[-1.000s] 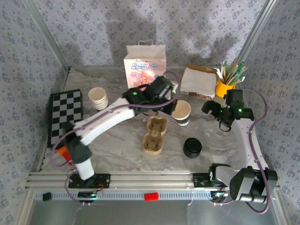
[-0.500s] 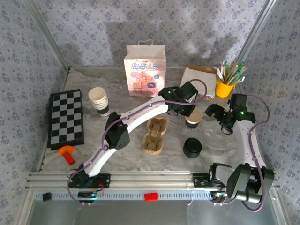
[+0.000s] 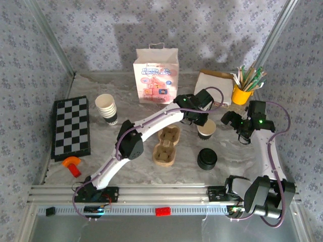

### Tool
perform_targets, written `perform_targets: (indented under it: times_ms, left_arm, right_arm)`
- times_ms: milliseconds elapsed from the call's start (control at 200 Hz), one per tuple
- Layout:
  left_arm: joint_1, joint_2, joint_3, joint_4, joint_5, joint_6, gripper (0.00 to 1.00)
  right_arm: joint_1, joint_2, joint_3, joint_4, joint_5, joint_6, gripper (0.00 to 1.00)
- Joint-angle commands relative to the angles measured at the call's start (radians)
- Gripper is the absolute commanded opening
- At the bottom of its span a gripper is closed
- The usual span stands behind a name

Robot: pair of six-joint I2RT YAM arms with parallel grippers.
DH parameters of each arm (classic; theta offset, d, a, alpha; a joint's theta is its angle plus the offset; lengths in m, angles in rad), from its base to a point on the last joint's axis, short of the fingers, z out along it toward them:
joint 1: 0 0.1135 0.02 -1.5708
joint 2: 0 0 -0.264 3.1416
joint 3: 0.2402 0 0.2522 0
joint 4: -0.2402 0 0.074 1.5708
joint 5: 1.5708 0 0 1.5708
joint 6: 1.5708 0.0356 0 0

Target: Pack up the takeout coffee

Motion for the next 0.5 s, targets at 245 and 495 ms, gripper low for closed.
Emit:
perform_targets:
  times_ms: [245,495]
  left_arm:
    - [0.009,-0.094,0.041,-0.069,-0.014,0.012,0.33]
    - [0.001,-0.473,-0.437,0.205,-0.008,-0.013,0.35]
  right_arm:
    - [0.066,-0.001,0.089,-0.134,0.039,-0.031,0.99]
    - [0.222,-0.082,0.112,-0.308,0.127,-0.013,1.00]
